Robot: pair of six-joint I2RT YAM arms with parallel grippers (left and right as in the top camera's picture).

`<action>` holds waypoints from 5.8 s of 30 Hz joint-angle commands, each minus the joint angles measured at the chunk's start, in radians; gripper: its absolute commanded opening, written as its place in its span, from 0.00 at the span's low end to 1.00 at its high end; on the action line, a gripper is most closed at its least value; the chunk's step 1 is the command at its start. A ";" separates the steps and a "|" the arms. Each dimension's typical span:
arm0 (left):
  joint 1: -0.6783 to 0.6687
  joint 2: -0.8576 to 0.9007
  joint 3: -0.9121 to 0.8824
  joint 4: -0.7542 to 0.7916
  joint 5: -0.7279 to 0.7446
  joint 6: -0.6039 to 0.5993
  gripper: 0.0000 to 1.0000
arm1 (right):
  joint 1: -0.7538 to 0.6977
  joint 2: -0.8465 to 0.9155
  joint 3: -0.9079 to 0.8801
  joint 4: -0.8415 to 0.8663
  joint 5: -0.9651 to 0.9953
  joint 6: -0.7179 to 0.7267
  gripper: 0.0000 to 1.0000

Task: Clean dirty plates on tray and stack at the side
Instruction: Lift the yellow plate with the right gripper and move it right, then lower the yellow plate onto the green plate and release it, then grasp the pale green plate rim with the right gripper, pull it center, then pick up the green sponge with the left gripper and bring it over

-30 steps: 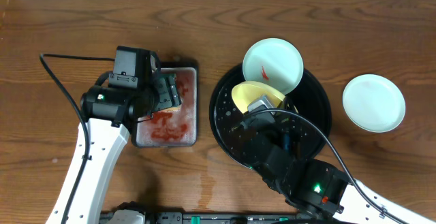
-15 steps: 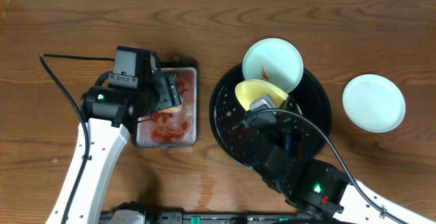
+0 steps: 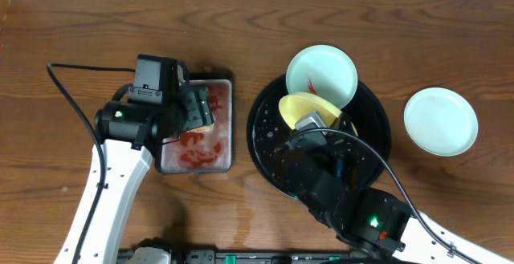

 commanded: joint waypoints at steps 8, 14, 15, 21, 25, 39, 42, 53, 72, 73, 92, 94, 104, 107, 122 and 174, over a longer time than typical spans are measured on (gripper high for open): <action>0.003 0.001 0.008 -0.005 -0.002 0.010 0.81 | 0.015 -0.008 0.026 0.005 0.023 -0.003 0.01; 0.003 0.001 0.008 -0.005 -0.002 0.010 0.81 | -0.014 -0.001 0.025 -0.027 0.029 0.006 0.01; 0.003 0.001 0.008 -0.005 -0.002 0.010 0.81 | -0.031 0.000 0.025 -0.024 0.055 0.050 0.01; 0.003 0.001 0.008 -0.005 -0.002 0.010 0.81 | -0.043 0.008 0.025 -0.005 -0.053 0.082 0.01; 0.003 0.001 0.008 -0.005 -0.002 0.010 0.81 | -0.045 0.013 0.025 -0.011 -0.088 0.045 0.01; 0.003 0.001 0.008 -0.005 -0.002 0.010 0.81 | -0.319 0.013 0.025 -0.175 -0.566 0.677 0.01; 0.003 0.001 0.008 -0.005 -0.002 0.010 0.81 | -0.494 0.009 0.025 -0.175 -0.697 0.676 0.01; 0.003 0.001 0.008 -0.006 -0.002 0.010 0.81 | -1.352 0.042 0.025 -0.128 -1.165 0.676 0.01; 0.003 0.001 0.008 -0.005 -0.002 0.010 0.81 | -1.747 0.425 0.027 0.111 -1.540 0.612 0.30; 0.003 0.001 0.008 -0.005 -0.002 0.010 0.81 | -1.733 0.416 0.028 0.108 -1.563 0.594 0.34; 0.003 0.001 0.008 -0.005 -0.002 0.010 0.81 | -1.054 0.414 0.159 0.109 -1.233 0.264 0.58; 0.003 0.001 0.008 -0.005 -0.002 0.010 0.81 | -1.052 0.479 0.159 0.197 -1.257 0.264 0.57; 0.003 0.001 0.008 -0.005 -0.002 0.010 0.81 | -1.048 0.748 0.159 0.517 -1.397 0.264 0.42; 0.003 0.001 0.008 -0.005 -0.002 0.010 0.81 | -1.040 0.798 0.159 0.551 -1.397 0.264 0.40; 0.003 0.001 0.008 -0.005 -0.002 0.010 0.81 | -1.020 0.571 0.159 0.298 -1.395 0.411 0.01; 0.011 0.570 -0.151 0.395 -0.100 0.039 0.30 | -1.000 0.197 0.080 -0.341 -1.372 0.365 0.33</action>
